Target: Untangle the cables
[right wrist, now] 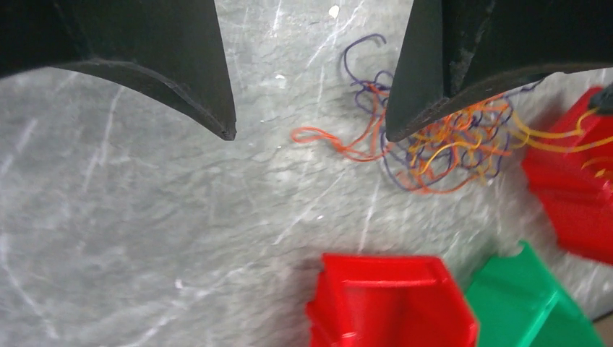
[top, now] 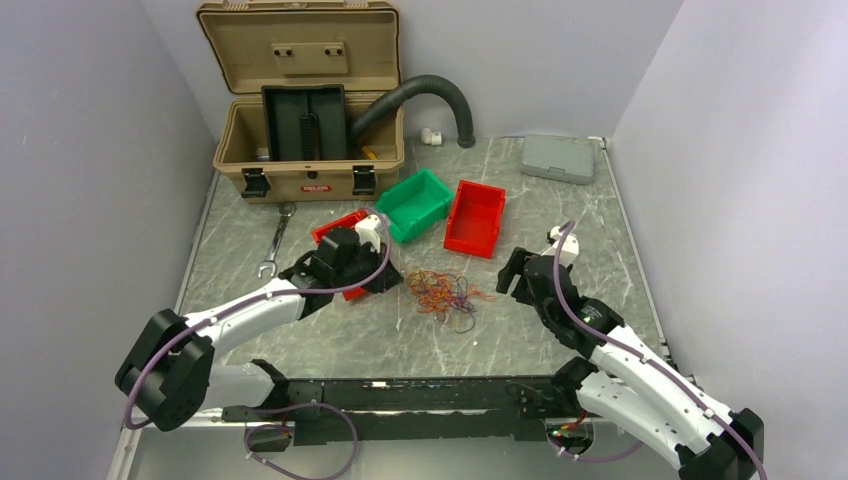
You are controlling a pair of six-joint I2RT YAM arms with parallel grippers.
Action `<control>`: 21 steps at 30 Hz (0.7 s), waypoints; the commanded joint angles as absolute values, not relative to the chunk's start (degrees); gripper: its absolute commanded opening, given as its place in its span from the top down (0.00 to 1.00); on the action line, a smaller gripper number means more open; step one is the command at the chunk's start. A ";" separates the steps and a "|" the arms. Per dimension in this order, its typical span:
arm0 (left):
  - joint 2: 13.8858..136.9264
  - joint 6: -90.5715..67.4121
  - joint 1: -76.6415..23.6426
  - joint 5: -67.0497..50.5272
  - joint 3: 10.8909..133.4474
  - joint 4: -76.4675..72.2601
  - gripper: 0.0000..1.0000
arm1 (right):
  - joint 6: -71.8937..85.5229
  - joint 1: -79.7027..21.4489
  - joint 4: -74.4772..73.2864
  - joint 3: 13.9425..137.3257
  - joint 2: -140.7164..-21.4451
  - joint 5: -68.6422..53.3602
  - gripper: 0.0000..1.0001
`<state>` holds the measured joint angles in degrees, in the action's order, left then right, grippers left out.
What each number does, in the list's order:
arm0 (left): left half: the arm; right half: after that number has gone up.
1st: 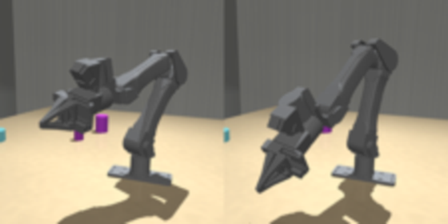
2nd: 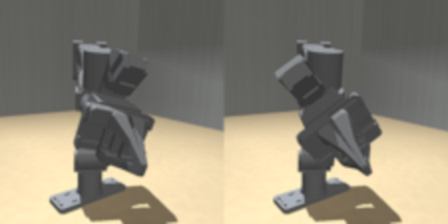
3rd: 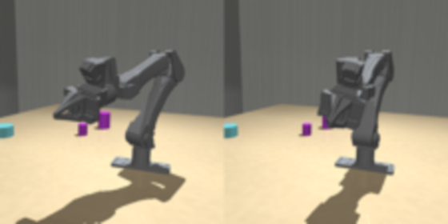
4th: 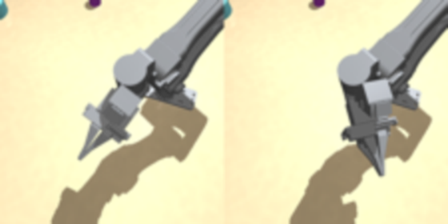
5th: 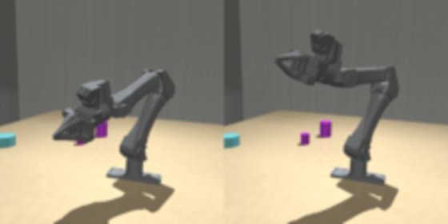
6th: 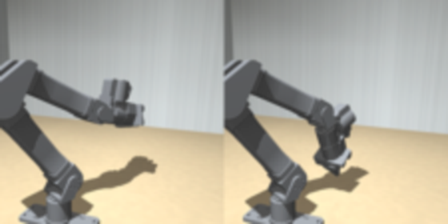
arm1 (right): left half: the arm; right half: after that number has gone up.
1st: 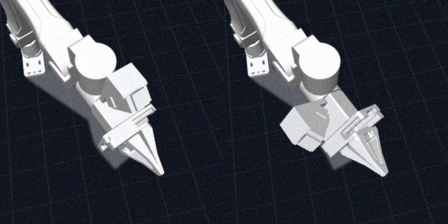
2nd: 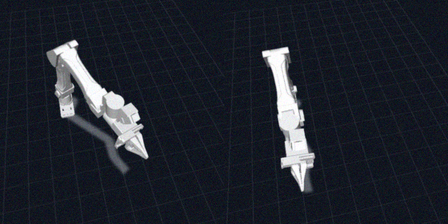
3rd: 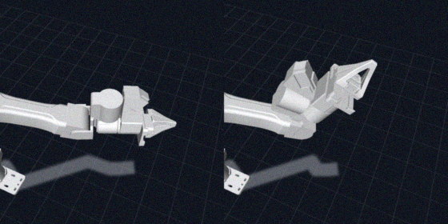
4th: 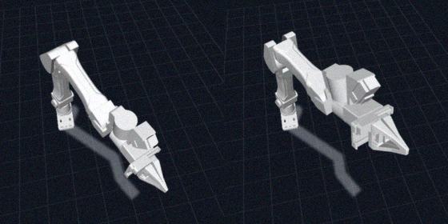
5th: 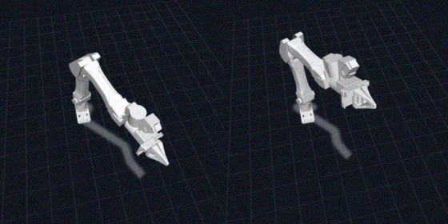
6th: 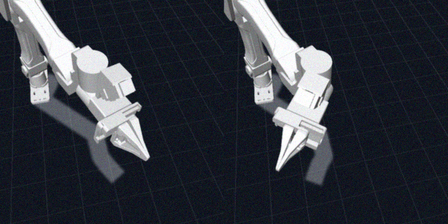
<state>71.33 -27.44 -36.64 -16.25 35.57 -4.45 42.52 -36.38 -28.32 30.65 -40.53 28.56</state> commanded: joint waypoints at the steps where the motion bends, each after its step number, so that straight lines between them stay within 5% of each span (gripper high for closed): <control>1: 70.33 -25.22 -37.51 -17.39 39.36 -3.71 1.00 | 33.76 -36.29 -21.29 31.35 -40.94 19.07 0.20; 11: 70.76 -23.50 -38.52 -17.80 41.82 -1.75 1.00 | 30.58 -36.30 -18.13 32.92 -48.52 10.58 0.19; 21: 72.67 -23.03 -38.77 -18.97 43.36 -1.50 1.00 | 28.15 -36.34 -6.16 31.63 -58.64 -6.86 0.30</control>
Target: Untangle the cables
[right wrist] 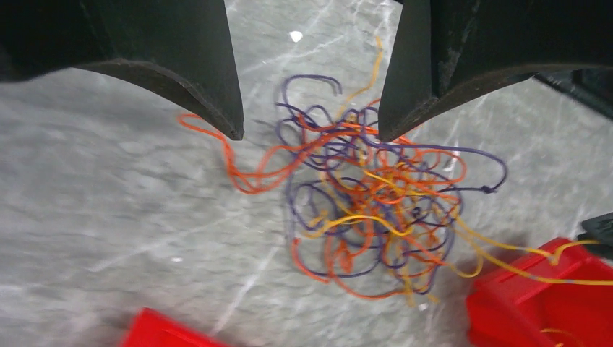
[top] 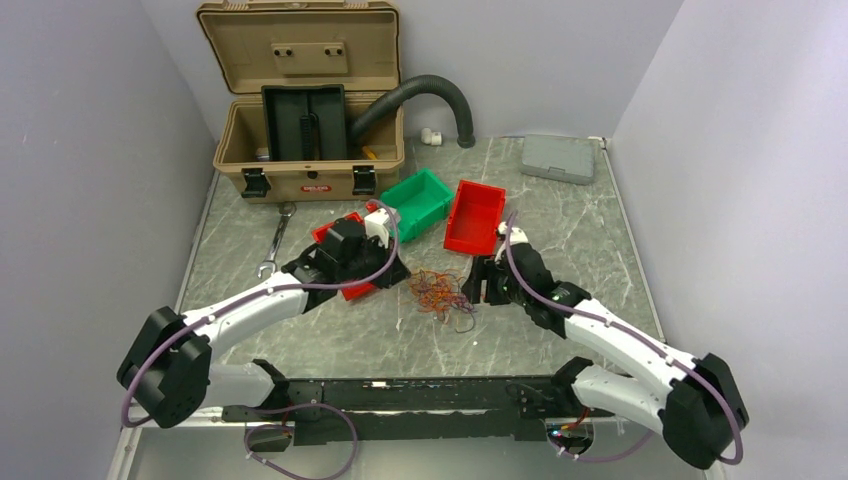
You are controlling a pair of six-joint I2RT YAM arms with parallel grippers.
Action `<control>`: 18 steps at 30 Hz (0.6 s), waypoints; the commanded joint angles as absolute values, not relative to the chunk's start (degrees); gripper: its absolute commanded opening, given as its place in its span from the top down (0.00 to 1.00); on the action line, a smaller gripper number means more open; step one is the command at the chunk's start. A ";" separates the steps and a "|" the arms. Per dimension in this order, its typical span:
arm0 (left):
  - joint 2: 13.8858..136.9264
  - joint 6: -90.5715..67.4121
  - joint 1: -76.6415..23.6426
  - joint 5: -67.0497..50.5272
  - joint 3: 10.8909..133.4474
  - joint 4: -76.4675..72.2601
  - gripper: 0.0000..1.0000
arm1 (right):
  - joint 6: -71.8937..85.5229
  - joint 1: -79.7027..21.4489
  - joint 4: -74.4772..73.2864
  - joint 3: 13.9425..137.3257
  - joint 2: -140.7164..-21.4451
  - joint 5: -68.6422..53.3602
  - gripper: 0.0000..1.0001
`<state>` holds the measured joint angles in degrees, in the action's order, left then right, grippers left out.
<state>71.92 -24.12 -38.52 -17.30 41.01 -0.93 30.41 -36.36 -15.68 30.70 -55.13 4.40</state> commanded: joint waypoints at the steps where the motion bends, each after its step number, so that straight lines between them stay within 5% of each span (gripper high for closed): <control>1: 73.01 -23.09 -38.82 -19.11 43.55 -1.49 1.00 | 28.17 -36.42 -4.41 31.54 -60.36 -8.70 0.30; 4: 74.39 -23.43 -38.85 -19.46 44.19 -1.78 0.93 | 28.33 -36.52 -1.52 31.76 -66.44 -11.49 0.30; 5: 75.25 -23.57 -38.99 -19.88 44.73 -1.57 0.75 | 28.59 -36.57 -0.87 31.87 -68.07 -11.66 0.31; 6: 76.36 -23.49 -39.02 -20.95 45.38 -1.46 0.47 | 28.91 -36.55 -0.42 32.02 -69.53 -11.73 0.33; 8: 80.03 -23.70 -39.26 -22.80 46.91 -0.74 0.25 | 29.68 -36.67 -0.35 32.47 -71.81 -11.07 0.42; 12: 86.99 -24.45 -41.14 -24.58 49.52 -0.44 0.16 | 30.95 -36.73 -0.59 32.51 -72.60 -8.69 0.74; 18: 96.02 -25.33 -43.75 -23.84 53.80 -0.13 0.17 | 32.35 -36.72 -1.28 31.25 -70.74 -7.55 0.98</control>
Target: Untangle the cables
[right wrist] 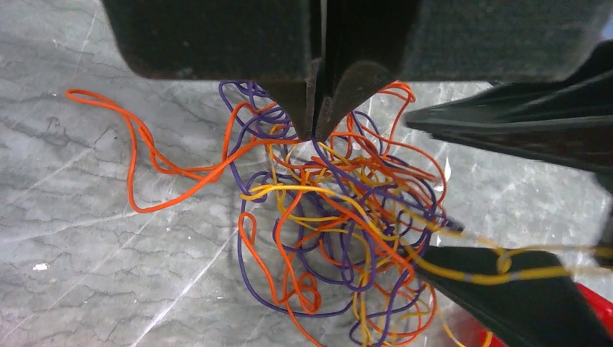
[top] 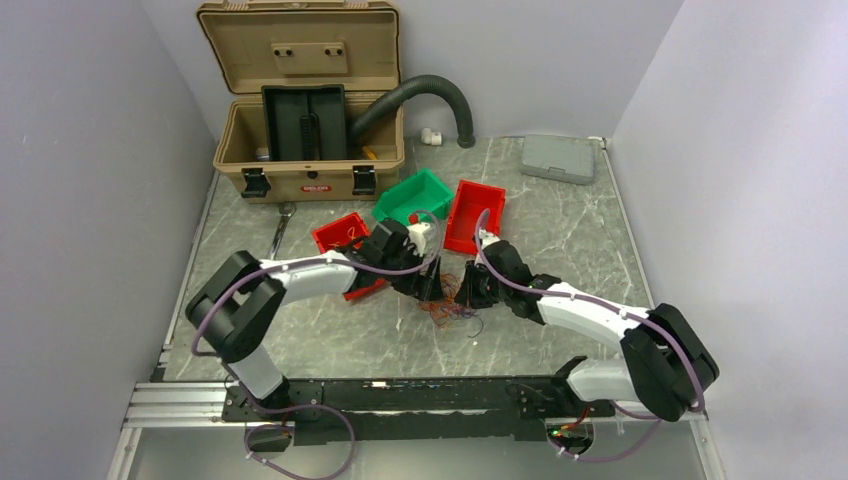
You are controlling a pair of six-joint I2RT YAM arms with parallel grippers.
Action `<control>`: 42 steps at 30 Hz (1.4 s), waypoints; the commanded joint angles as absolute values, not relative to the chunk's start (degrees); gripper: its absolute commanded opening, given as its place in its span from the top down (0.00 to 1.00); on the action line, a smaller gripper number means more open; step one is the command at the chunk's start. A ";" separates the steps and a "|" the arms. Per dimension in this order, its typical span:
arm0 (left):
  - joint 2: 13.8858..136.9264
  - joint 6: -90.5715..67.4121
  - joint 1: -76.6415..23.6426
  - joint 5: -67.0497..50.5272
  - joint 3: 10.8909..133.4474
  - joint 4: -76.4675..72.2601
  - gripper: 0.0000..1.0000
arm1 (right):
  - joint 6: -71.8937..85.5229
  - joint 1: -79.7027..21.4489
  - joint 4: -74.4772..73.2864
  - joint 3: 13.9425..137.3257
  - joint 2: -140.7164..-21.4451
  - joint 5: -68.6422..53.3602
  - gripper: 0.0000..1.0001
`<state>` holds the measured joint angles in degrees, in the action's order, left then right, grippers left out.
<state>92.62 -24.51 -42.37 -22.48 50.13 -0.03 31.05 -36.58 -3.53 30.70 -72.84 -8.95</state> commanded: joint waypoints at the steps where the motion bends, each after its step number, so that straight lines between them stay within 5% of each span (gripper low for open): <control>1: 97.38 -25.62 -43.91 -23.95 54.31 -0.40 0.20 | 32.49 -36.74 -1.61 31.21 -70.32 -7.32 0.99; 3: 99.72 -26.75 -43.88 -24.44 54.36 -1.12 0.31 | 32.71 -36.72 -3.03 31.25 -69.48 -5.77 1.00; 7: 99.31 -28.41 -43.38 -22.15 51.81 -2.83 0.95 | 37.63 -36.73 -12.19 32.86 -66.32 8.12 1.00; 8: 98.08 -28.64 -42.96 -20.64 50.84 -2.97 1.00 | 40.48 -36.70 -16.52 33.67 -65.26 14.73 1.00; 13: 89.60 -27.75 -39.48 -15.30 46.42 -1.71 1.00 | 55.84 -35.57 -37.30 34.67 -57.38 39.89 1.00; 25: 82.69 -25.40 -38.54 -12.90 44.56 2.14 1.00 | 73.53 -33.32 -54.88 33.90 -32.39 56.86 1.00; 42: 75.44 -27.55 -38.93 -3.80 42.56 5.14 1.00 | 68.56 -33.36 -70.98 62.00 -35.31 82.54 1.00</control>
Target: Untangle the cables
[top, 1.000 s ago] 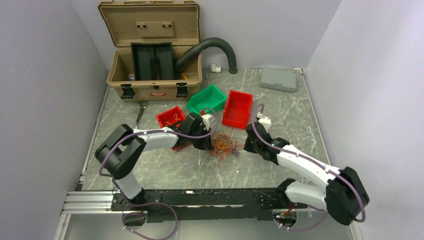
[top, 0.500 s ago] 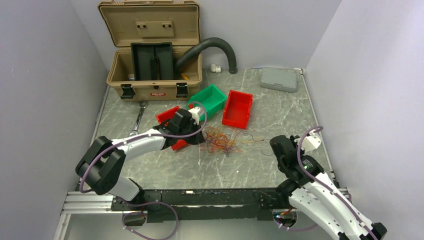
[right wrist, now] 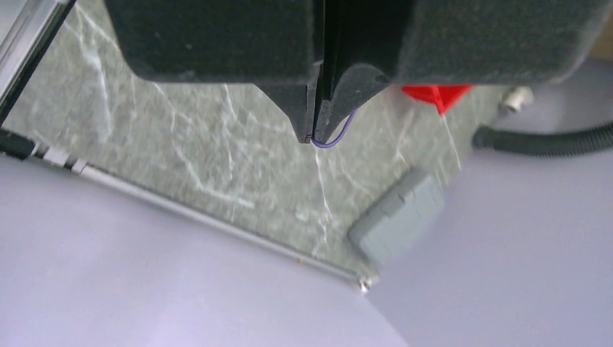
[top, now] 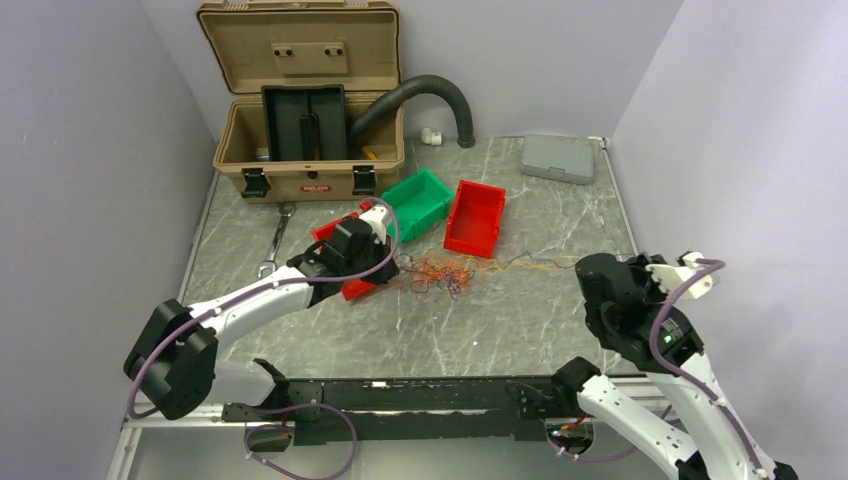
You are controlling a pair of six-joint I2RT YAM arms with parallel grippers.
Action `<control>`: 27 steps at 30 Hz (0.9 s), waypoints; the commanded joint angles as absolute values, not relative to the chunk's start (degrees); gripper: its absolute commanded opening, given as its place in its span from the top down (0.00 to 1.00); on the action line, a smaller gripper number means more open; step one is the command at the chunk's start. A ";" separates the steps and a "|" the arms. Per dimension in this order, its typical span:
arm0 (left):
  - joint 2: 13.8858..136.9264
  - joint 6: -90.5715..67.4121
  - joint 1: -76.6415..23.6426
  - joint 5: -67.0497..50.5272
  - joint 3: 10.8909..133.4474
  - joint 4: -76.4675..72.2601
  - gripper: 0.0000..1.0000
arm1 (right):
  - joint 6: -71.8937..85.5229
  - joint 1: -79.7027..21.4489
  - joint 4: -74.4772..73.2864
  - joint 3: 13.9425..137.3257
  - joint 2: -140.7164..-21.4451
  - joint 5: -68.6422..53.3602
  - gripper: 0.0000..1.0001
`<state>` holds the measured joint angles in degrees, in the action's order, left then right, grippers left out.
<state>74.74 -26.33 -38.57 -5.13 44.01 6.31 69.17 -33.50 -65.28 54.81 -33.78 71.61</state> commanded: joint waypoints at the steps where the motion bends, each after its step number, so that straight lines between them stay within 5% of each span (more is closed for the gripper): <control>1: 76.07 -27.66 -39.27 -3.68 42.52 5.22 1.00 | 68.09 -33.35 -71.08 63.68 -35.30 83.52 1.00; 7: 79.44 -28.45 -42.77 -1.65 42.36 4.69 1.00 | 44.97 -33.38 -48.96 64.78 -31.19 90.10 1.00; 11: 80.33 -27.70 -43.82 -1.79 43.09 4.39 1.00 | 20.11 -33.48 -26.38 59.46 -27.76 81.05 1.00; 19: 79.46 -23.29 -45.20 -2.07 47.30 6.84 1.00 | 34.66 -33.44 -44.95 58.14 -36.46 57.36 1.00; 27: 77.30 -21.27 -46.79 -4.78 47.34 5.46 1.00 | 27.35 -33.38 -36.67 54.44 -43.73 35.69 1.00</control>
<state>80.20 -23.18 -45.84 -3.42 45.67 6.83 30.52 -33.39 -40.25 54.48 -41.32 49.10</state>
